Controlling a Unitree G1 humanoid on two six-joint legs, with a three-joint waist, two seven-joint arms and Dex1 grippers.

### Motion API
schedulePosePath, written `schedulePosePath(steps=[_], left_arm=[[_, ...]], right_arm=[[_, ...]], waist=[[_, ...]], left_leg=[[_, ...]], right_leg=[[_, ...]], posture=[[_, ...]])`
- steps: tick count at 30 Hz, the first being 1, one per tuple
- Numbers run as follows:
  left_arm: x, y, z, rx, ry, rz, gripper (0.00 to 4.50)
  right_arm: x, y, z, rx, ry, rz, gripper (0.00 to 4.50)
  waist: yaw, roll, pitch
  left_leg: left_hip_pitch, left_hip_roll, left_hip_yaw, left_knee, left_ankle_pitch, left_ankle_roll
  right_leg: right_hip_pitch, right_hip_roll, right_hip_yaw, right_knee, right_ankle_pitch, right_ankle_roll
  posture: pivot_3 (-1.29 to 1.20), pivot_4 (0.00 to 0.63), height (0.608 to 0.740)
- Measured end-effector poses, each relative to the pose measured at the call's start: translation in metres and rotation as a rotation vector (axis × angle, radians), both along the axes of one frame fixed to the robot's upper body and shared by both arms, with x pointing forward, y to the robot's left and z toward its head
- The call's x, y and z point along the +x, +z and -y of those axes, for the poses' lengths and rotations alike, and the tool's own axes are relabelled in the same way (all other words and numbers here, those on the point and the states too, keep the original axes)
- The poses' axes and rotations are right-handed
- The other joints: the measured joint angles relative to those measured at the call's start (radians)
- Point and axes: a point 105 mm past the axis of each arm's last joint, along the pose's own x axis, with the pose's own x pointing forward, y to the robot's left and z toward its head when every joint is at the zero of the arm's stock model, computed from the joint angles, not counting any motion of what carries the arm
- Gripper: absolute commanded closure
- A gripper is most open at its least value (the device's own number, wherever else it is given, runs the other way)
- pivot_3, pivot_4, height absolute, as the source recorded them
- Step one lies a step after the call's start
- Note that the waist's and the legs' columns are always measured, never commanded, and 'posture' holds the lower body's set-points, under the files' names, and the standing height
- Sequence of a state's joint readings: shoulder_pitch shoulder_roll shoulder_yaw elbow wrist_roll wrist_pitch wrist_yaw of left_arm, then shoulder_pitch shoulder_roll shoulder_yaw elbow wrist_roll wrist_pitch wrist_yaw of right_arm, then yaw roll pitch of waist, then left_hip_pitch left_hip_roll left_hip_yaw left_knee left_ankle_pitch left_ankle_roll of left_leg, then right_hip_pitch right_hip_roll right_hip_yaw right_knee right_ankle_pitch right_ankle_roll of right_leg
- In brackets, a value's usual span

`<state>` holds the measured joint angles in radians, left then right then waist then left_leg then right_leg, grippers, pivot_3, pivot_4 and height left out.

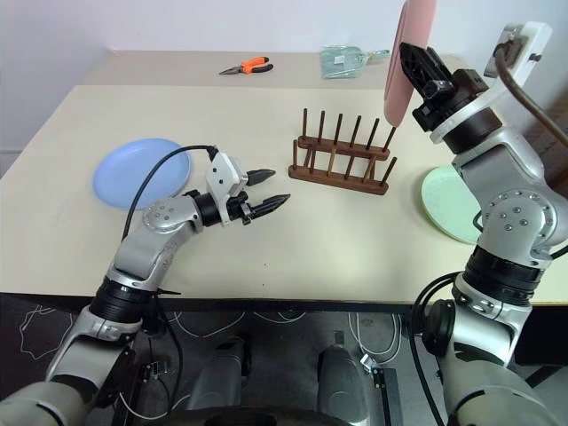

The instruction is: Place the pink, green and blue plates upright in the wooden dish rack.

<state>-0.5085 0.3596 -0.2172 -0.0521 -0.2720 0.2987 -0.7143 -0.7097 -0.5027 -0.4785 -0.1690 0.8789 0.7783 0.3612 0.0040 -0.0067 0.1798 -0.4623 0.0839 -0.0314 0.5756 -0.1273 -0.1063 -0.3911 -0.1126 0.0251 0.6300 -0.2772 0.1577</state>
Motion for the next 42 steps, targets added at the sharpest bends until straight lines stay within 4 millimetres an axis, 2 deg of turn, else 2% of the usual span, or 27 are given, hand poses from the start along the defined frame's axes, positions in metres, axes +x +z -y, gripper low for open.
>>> schedulePosePath(steps=[12,15,18,21,27,30,33,35,36,38,40,42], left_arm=[[-0.007,-0.004,0.005,-0.006,-0.031,-0.035,1.56],[-0.007,-0.006,0.005,-0.005,-0.028,-0.045,1.56],[-0.008,-0.006,0.005,-0.006,-0.029,-0.041,1.49],[-0.009,-0.005,0.006,-0.008,-0.03,-0.038,1.49],[-0.01,-0.007,0.006,-0.005,-0.03,-0.043,1.49],[-0.01,-0.009,0.005,-0.002,-0.027,-0.048,1.49],[-0.01,-0.01,0.005,0.004,-0.027,-0.047,1.49],[-0.01,-0.011,0.005,0.012,-0.027,-0.045,1.49],[-0.01,-0.012,0.005,0.015,-0.029,-0.046,1.49],[-0.01,-0.015,0.005,0.022,-0.036,-0.055,1.49],[-0.01,-0.017,0.006,0.034,-0.045,-0.057,1.49],[-0.01,-0.019,0.007,0.039,-0.056,-0.058,1.49]], right_arm=[[0.027,-0.052,0.011,0.06,-0.005,-0.223,4.5],[0.032,-0.057,0.015,0.08,-0.011,-0.247,4.5],[0.037,-0.065,0.02,0.09,-0.03,-0.283,3.44],[0.043,-0.074,0.028,0.082,-0.089,-0.303,2.0],[0.041,-0.061,0.044,0.075,-0.175,-0.225,2.0],[0.03,-0.04,0.069,0.118,-0.261,-0.147,2.0],[0.011,-0.02,0.098,0.164,-0.347,-0.066,1.09],[-0.003,-0.021,0.119,0.184,-0.413,-0.053,0.2],[-0.008,-0.027,0.129,0.179,-0.449,-0.07,0.02],[-0.016,-0.048,0.141,0.096,-0.52,-0.14,0.02],[-0.02,-0.078,0.141,-0.146,-0.569,-0.246,0.02],[-0.023,-0.118,0.124,-0.437,-0.529,-0.357,0.02]], waist=[[0.0,0.0,0.0],[0.0,0.0,0.0],[0.0,0.0,0.0],[0.0,0.001,0.0],[0.003,0.001,0.0],[0.009,0.001,0.001],[0.01,0.001,0.0],[0.009,0.001,0.0],[0.008,0.001,0.0],[0.007,0.002,0.0],[0.004,0.003,0.0],[-0.002,0.003,-0.001]], left_leg=[[0.0,0.0,0.0,0.0,0.0,0.0],[0.0,0.0,0.0,0.0,0.0,0.0],[0.0,0.0,0.0,0.001,0.0,0.0],[0.0,0.0,0.0,0.001,0.0,0.0],[-0.001,0.0,0.0,0.0,0.0,0.001],[-0.001,0.0,0.0,0.0,0.0,0.001],[-0.001,0.0,0.0,0.0,0.0,0.001],[-0.001,0.0,0.0,0.0,0.0,0.001],[-0.001,0.0,0.0,0.0,0.0,0.001],[-0.001,0.0,0.0,0.0,0.0,0.001],[0.0,0.0,0.0,0.0,0.0,0.001],[0.0,0.0,0.0,0.0,0.0,0.001]], right_leg=[[0.0,0.0,0.0,0.0,0.0,0.0],[0.0,0.0,0.0,0.0,0.0,0.0],[0.001,0.0,0.0,0.0,0.0,0.0],[0.0,0.0,0.0,0.0,0.0,0.0],[0.0,0.0,0.0,0.0,0.0,0.002],[0.0,0.0,0.0,-0.001,0.0,0.001],[0.0,0.0,0.0,-0.001,0.0,0.0],[0.0,0.0,0.0,-0.001,-0.001,0.0],[0.001,0.0,0.0,-0.001,-0.001,0.0],[0.0,0.0,0.0,-0.001,-0.001,0.0],[0.0,0.0,0.001,-0.001,-0.001,0.0],[0.0,0.0,0.001,-0.001,-0.001,-0.001]], posture=[[0.0,0.15,0.74],[0.0,0.15,0.74],[0.0,0.15,0.74],[0.0,0.15,0.74],[0.0,0.15,0.74],[0.0,0.15,0.74],[0.0,0.15,0.74],[0.0,0.15,0.74],[0.0,0.15,0.74],[0.0,0.15,0.74],[0.0,0.15,0.74],[0.0,0.15,0.74]])
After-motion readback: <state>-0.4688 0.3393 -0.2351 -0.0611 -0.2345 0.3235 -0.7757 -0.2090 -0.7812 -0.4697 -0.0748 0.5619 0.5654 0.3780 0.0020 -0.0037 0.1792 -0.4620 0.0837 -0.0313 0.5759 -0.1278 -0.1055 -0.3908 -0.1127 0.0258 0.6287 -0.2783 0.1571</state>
